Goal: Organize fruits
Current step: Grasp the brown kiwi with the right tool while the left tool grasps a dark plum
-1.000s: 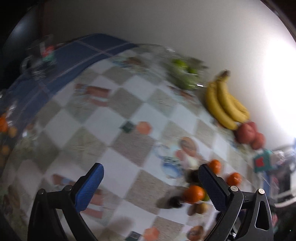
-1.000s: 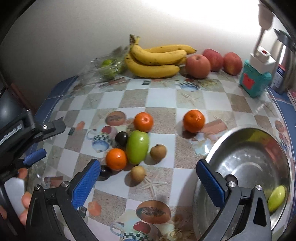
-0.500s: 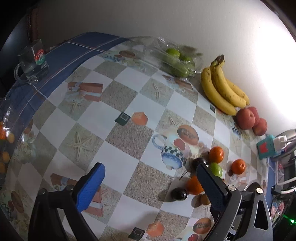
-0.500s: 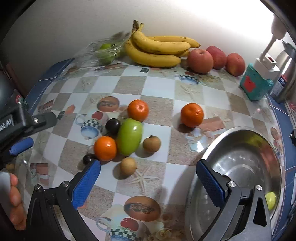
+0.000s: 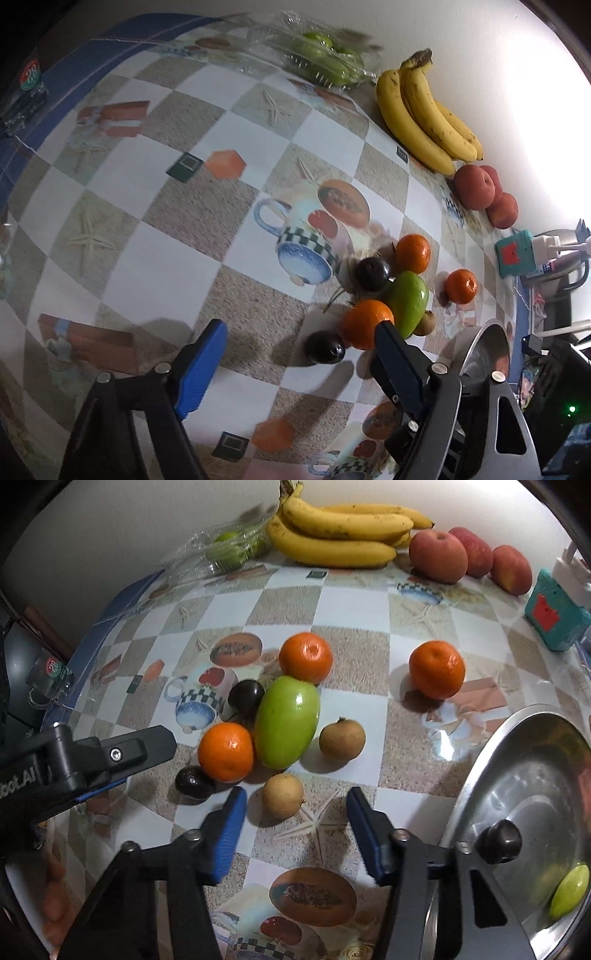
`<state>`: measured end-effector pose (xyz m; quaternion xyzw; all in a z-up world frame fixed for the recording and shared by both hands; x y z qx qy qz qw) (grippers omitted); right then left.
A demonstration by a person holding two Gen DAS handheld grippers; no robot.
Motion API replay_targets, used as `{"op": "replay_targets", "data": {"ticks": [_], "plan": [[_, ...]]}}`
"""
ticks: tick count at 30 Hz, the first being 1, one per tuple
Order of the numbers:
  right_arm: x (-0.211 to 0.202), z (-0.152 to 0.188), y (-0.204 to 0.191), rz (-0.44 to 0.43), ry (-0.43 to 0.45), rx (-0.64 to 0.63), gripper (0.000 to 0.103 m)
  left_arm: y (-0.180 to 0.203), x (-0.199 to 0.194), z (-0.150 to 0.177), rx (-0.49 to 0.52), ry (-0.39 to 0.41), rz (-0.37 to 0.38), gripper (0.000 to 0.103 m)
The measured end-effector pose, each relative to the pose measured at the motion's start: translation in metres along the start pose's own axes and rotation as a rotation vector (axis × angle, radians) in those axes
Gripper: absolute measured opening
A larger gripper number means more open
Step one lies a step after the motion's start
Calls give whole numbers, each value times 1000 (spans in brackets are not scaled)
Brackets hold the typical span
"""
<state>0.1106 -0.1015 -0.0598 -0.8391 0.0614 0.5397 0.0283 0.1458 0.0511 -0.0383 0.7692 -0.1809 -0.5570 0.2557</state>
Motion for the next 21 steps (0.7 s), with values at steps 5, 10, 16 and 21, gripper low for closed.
{"op": "replay_targets", "data": {"ticks": [5,10,16,21], "plan": [[0,-2,-1,-9,5,4,43,2,4,1,8,-21,-1,81],[0,-2,-2,-34,10,7,26,2,7,2,4,-39,1,77],[-7,-1,9,-58,3,54,25,3,7,4,22,-63,-1,63],[-20,0,19,-55,13,79,25,13,7,6,109,-71,-53,56]]}}
Point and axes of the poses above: each gripper's, at about its wrist camera, not at the fingertips, and x roughly the way its jaws point, y to its right, z to its underside, the point moved 2 cm from there along x, roughly the way its jaws point, and after that the axes turned 15 degrees about z, right-handed, at the moved point
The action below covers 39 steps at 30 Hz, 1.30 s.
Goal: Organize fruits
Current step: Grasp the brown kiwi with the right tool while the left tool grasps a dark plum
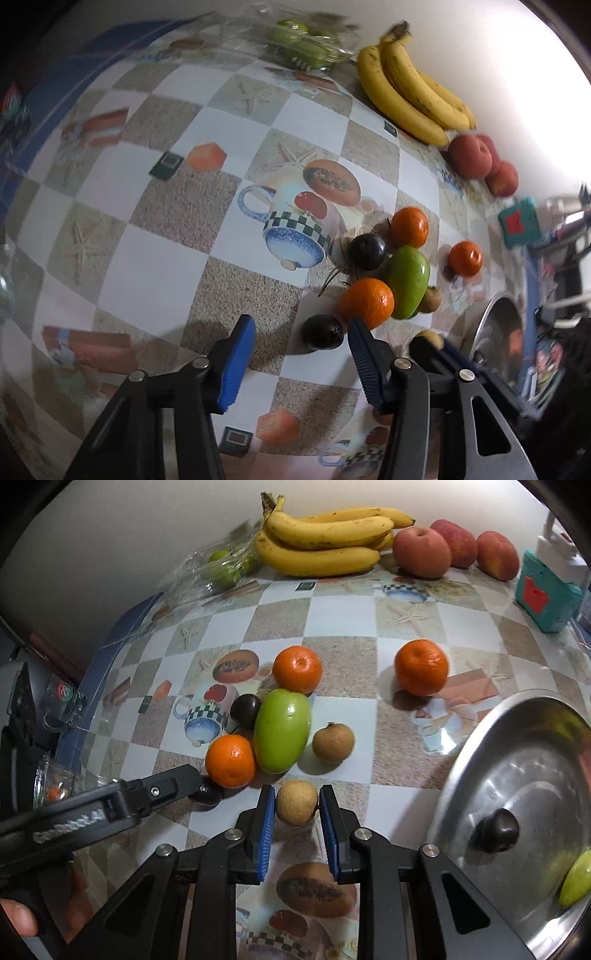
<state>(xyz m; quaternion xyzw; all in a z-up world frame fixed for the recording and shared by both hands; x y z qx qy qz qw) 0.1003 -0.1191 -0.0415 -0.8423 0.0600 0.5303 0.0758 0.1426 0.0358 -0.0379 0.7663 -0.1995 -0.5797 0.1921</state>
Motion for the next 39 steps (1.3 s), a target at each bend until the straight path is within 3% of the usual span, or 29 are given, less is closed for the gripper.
{"op": "replay_targets", "data": {"ticks": [4,11,27,39], "plan": [[-9,-1,8,2,6,16,25,13,7,2,98,-33,-44,56],[-16,2,16,18,10,22,26,25,19,5,173,-64,-89,52],[-32,9,30,25,12,44,25,36,40,3,263,-80,-207,37],[-44,8,41,6,32,72,25,33,29,2,252,-62,-195,31]]}}
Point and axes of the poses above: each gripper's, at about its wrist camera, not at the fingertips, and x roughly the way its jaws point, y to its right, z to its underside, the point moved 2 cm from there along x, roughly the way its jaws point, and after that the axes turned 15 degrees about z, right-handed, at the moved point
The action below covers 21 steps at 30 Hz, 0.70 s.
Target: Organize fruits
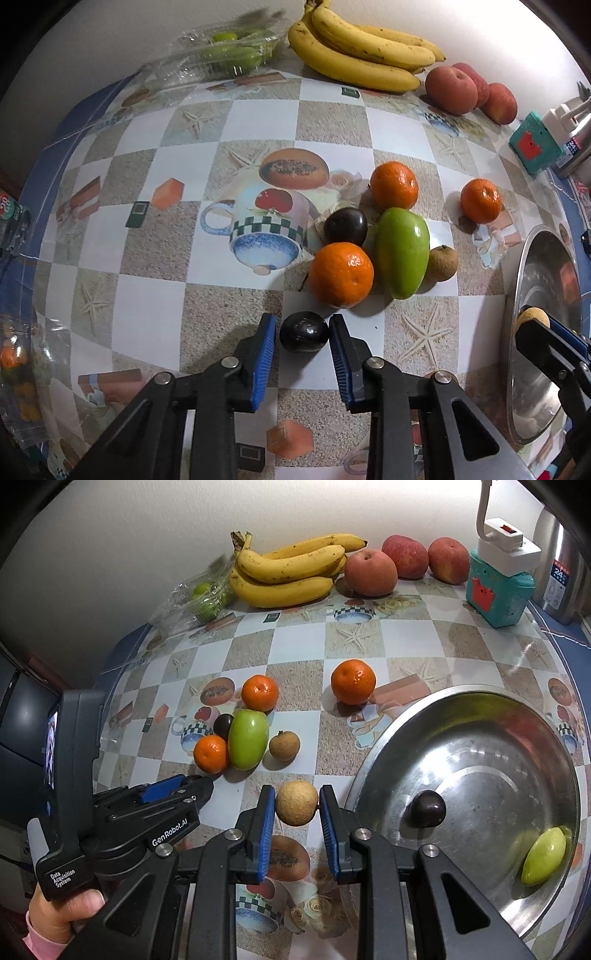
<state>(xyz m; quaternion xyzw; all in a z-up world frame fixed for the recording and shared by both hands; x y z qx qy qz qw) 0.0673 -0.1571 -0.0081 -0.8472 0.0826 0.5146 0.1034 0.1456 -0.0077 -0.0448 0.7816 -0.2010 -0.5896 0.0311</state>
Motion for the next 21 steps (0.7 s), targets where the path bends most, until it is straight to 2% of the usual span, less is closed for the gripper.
{"op": "replay_targets", "data": {"ticks": [7,15,21], "plan": [[-4,0,7,-16,6,12,25,-5,-15,-3,-27,27,31,30],[-8,-1,15,-29,9,28,25,-7,-20,-4,-46,45,34,30],[-6,0,20,-31,2,40,25,-1,-16,-3,-54,36,90,31]]}}
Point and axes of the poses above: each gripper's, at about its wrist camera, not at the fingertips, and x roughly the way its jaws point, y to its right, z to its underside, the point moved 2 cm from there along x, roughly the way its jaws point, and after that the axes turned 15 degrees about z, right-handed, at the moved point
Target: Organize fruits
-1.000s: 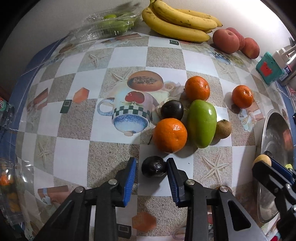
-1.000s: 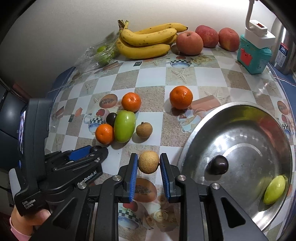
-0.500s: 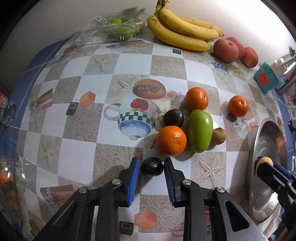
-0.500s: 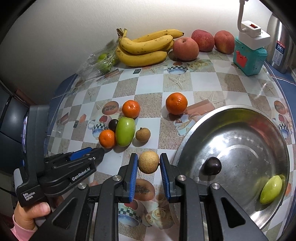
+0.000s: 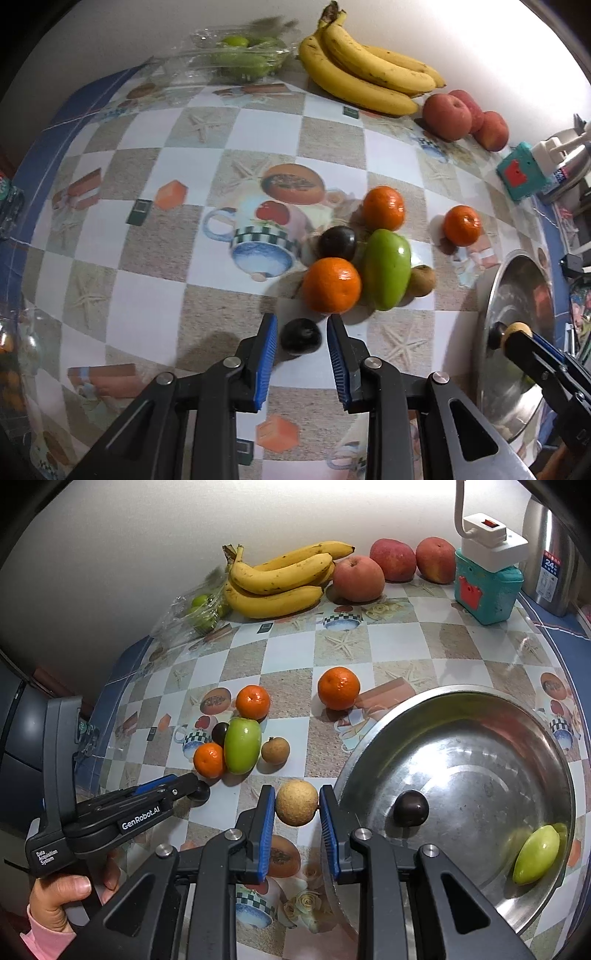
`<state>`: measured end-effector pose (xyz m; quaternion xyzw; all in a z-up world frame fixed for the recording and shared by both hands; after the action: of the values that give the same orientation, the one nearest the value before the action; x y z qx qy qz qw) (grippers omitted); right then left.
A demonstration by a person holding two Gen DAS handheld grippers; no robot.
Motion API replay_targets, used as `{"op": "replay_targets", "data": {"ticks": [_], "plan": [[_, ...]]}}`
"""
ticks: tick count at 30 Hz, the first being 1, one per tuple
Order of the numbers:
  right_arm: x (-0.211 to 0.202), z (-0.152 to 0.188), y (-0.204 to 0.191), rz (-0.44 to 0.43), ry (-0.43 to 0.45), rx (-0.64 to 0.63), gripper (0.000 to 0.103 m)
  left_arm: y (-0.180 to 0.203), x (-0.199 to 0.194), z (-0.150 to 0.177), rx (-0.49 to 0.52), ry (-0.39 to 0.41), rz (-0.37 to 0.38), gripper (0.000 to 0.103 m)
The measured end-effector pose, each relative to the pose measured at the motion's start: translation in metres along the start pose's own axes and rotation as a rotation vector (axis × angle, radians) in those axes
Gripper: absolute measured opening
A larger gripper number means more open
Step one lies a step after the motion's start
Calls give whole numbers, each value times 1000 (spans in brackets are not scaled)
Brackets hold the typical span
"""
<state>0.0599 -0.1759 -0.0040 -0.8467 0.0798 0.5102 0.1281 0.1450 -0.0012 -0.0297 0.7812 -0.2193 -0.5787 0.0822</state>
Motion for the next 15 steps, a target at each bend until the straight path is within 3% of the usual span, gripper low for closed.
{"op": "replay_targets", "data": {"ticks": [15], "plan": [[3,1,2,-2,-9,4,25,1,24,3,11,-55,-59,31]]}}
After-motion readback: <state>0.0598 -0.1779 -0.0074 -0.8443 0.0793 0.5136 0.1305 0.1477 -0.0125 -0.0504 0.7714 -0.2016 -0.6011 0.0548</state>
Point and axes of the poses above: each gripper's, at about its wrist camera, not at the fingertips, and x roughly the way its jaws point, y to its right, z to its underside, the point moved 2 cm from there along x, roughly the way its jaws point, and after that the axes turned 15 degrees about z, right-handed, at the moved point
